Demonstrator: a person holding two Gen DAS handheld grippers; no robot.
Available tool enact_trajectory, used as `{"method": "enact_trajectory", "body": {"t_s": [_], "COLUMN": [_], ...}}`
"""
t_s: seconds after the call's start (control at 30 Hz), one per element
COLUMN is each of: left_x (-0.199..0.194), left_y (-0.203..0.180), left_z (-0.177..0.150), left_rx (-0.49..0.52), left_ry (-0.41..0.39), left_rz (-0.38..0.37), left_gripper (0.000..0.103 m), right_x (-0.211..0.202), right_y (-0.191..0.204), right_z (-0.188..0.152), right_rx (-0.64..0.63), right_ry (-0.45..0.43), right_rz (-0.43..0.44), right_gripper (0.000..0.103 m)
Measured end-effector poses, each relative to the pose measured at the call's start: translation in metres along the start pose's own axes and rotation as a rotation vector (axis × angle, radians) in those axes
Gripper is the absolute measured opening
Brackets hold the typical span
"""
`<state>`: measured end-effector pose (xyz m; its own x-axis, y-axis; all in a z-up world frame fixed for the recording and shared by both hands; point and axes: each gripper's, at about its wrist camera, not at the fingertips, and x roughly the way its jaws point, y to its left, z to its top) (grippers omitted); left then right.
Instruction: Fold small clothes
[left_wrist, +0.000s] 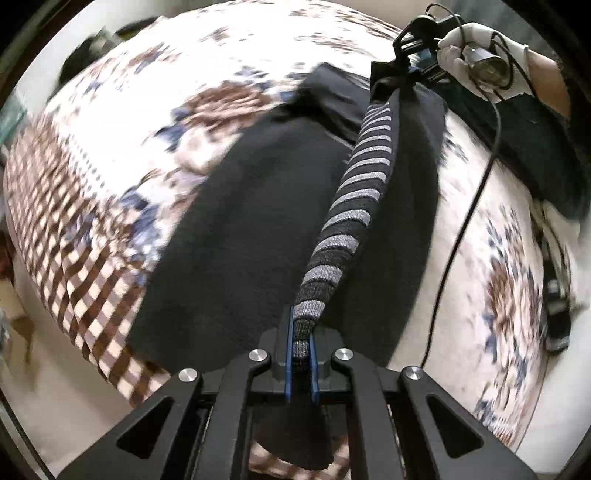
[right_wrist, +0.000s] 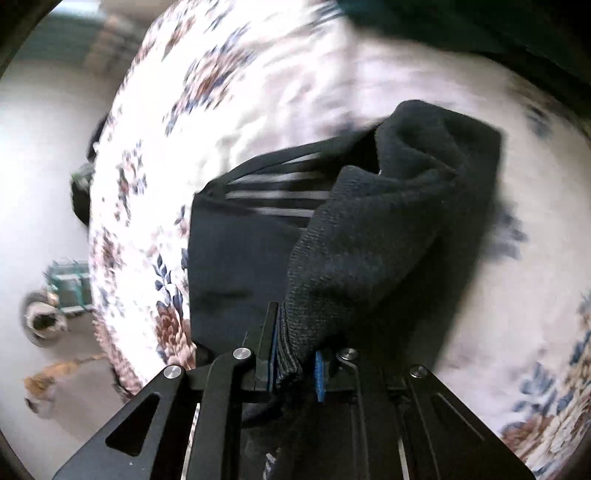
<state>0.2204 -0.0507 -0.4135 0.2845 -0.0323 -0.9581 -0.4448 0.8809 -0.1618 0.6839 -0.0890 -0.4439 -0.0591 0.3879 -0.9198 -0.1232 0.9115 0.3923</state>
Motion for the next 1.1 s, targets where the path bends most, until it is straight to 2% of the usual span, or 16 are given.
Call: {"method": "enact_trajectory", "body": {"t_s": [0.13,0.27,0.3,0.37,0.4,0.43,0.53,0.57,0.63,0.67,0.73,0.77,0.83,0.9,1.0,1.1], "left_x": [0.027,0.047,0.046,0.044,0.041,0.039,0.028,0.024,0.015,0.011,0.007,0.007,0.012,0.02,0.026,0.029], "left_y": [0.057,0.112,0.127,0.15,0.162,0.171,0.195,0.199,0.197,0.193,0.177,0.168,0.153,0.14,0.132,0.126], "left_z": [0.009,0.011,0.01,0.006,0.002,-0.001,-0.009,-0.009,-0.005,-0.002,0.008,0.012,0.018,0.022,0.026,0.028], "left_rx": [-0.081,-0.219,-0.268,-0.32,-0.337,-0.35,-0.414,-0.428,-0.434,-0.428,-0.41,-0.402,-0.375,-0.336,-0.296,-0.266], "left_ry": [0.054,0.129,0.137,0.158,0.167,0.173,0.176,0.168,0.145,0.128,0.112,0.109,0.119,0.14,0.146,0.141], "left_rz": [-0.041,-0.106,-0.115,-0.12,-0.083,-0.067,-0.032,-0.037,-0.054,-0.08,-0.124,-0.14,-0.142,-0.107,-0.121,-0.128], "left_gripper": [0.005,0.009,0.009,0.01,0.01,0.01,0.013,0.015,0.029,0.03,0.04,0.042,0.044,0.044,0.044,0.044], "right_x": [0.067,0.119,0.125,0.127,0.125,0.122,0.1,0.091,0.072,0.064,0.056,0.056,0.071,0.099,0.142,0.166], "right_y": [0.075,0.108,0.111,0.115,0.119,0.123,0.137,0.139,0.139,0.138,0.134,0.127,0.115,0.101,0.096,0.123], "right_z": [0.013,0.016,0.017,0.018,0.017,0.017,0.008,0.002,-0.017,-0.03,-0.06,-0.078,-0.112,-0.143,-0.165,-0.169], "right_rx": [-0.055,-0.041,-0.006,0.039,0.036,0.015,-0.093,-0.126,-0.166,-0.18,-0.185,-0.179,-0.148,-0.094,-0.002,0.042], "right_ry": [0.059,0.11,0.111,0.123,0.136,0.147,0.129,0.124,0.12,0.12,0.136,0.163,0.25,0.345,0.376,0.381], "right_rz": [-0.109,-0.225,-0.241,-0.191,-0.111,-0.059,0.013,0.026,0.059,0.059,0.04,0.025,0.006,0.019,0.084,0.179], "right_gripper": [0.016,0.016,0.023,0.046,0.067,0.075,0.075,0.075,0.075,0.075,0.075,0.075,0.075,0.075,0.075,0.076]}}
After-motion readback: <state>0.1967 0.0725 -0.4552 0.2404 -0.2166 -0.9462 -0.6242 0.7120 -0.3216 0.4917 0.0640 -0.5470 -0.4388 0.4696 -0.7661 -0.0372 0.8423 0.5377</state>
